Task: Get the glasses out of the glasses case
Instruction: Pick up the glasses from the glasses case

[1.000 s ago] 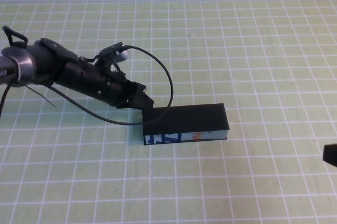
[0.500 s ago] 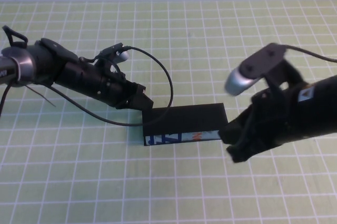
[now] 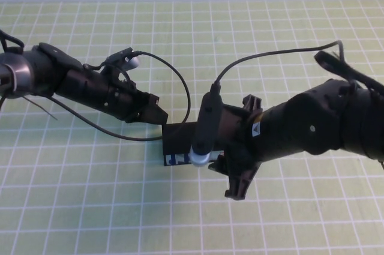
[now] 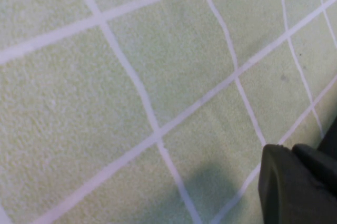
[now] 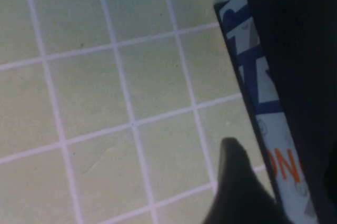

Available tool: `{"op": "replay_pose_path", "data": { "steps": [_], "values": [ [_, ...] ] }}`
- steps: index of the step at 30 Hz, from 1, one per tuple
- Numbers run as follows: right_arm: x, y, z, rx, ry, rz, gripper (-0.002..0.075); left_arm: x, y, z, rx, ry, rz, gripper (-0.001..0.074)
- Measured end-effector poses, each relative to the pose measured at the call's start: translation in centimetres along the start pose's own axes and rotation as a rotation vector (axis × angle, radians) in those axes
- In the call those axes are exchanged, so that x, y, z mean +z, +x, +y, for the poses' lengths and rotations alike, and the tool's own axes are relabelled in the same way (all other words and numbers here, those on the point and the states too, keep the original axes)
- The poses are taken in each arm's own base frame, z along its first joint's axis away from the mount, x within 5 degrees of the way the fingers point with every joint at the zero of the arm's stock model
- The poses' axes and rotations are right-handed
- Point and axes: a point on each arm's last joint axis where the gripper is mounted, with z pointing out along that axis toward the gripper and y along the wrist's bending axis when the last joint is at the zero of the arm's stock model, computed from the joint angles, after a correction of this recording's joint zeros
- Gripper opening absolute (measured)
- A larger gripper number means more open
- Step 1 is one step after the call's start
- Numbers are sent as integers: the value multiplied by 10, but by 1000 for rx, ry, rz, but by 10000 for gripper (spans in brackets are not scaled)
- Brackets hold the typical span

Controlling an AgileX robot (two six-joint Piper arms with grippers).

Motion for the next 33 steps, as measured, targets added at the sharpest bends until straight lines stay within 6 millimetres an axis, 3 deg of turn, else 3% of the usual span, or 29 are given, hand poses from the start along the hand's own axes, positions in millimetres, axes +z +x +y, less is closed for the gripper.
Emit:
{"op": "replay_pose_path", "data": {
  "steps": [3,16,33],
  "values": [
    [12,1,-3,-38,31,-5,335,-1,0,1,-2,-2,-2,-4],
    [46,8,-10,-200,111,14,318,1,2,3,-11,5,7,-4],
    [61,10,-11,-256,128,20,183,2,2,1,-8,10,13,-4]
  ]
}}
